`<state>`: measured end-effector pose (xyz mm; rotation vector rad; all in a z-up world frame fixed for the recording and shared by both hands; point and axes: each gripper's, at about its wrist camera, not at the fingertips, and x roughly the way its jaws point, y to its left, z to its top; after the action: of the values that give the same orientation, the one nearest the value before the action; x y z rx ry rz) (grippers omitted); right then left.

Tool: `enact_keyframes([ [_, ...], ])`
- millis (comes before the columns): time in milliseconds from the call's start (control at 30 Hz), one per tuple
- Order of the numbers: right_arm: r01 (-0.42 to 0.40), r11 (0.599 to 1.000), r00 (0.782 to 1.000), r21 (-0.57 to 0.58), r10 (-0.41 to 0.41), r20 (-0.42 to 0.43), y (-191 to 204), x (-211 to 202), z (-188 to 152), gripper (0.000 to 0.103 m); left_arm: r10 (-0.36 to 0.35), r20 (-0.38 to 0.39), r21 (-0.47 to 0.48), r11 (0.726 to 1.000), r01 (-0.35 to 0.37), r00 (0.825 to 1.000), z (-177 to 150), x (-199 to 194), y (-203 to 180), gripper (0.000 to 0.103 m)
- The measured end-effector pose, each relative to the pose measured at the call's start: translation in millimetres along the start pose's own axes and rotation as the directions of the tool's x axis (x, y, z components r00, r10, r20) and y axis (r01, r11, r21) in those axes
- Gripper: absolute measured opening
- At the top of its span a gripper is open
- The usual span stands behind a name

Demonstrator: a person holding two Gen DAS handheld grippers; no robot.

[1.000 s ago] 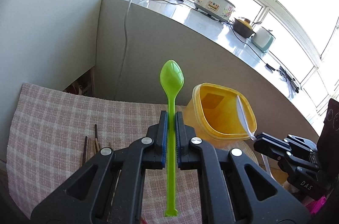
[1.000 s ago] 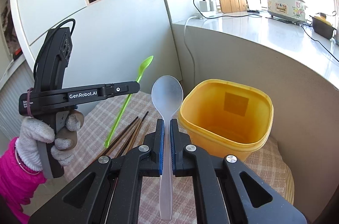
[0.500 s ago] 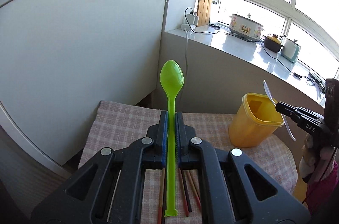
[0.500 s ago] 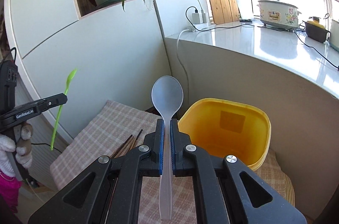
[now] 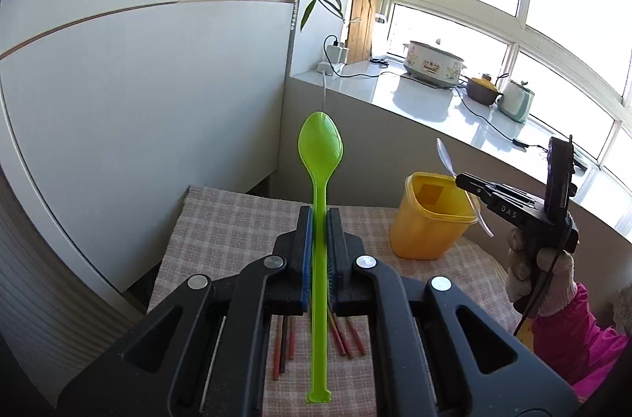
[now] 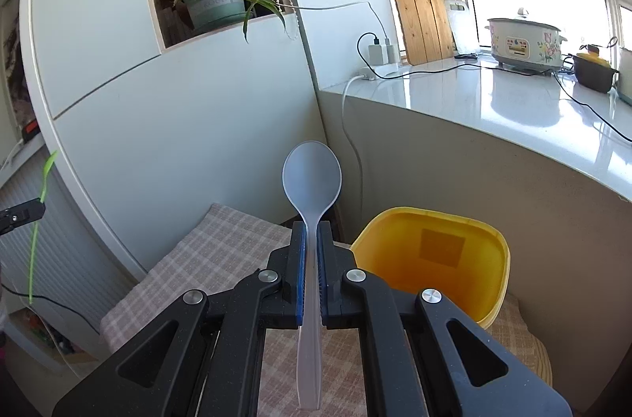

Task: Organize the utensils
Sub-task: 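Lift both spoons with both grippers and carry them over the yellow container, then lower the spoons into the yellow container and open both grippers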

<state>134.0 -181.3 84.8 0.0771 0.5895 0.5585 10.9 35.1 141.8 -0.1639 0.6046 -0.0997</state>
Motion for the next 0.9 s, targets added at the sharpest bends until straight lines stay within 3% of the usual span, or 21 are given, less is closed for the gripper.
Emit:
enact_keyframes([
  [133, 0.054, 0.999, 0.998, 0.003, -0.054, 0.015, -10, -8, 3, 0.004, -0.151, 0.029, 0.057, 0.987, 0.149, 0.988, 21, 37, -46, 0.004],
  [267, 0.134, 0.991, 0.99, 0.006, -0.134, 0.035, -26, -15, 8, 0.004, -0.299, 0.02, 0.069, 0.952, 0.297, 0.954, 40, 85, -88, 0.004],
  [433, 0.21, 0.977, 0.976, 0.033, -0.212, 0.049, -52, -11, 14, 0.004, -0.405, -0.006, 0.039, 0.914, 0.405, 0.914, 55, 148, -123, 0.004],
  [533, 0.232, 0.972, 0.971, 0.046, -0.235, 0.051, -65, -5, 14, 0.004, -0.43, -0.017, 0.005, 0.903, 0.43, 0.903, 60, 182, -133, 0.004],
  [767, 0.251, 0.964, 0.964, 0.09, -0.258, 0.069, -85, 6, 21, 0.004, -0.409, 0.007, -0.004, 0.912, 0.409, 0.912, 65, 230, -141, 0.004],
  [900, 0.244, 0.962, 0.964, 0.121, -0.254, 0.079, -92, 14, 22, 0.004, -0.418, 0.034, -0.017, 0.908, 0.418, 0.908, 61, 246, -136, 0.004],
])
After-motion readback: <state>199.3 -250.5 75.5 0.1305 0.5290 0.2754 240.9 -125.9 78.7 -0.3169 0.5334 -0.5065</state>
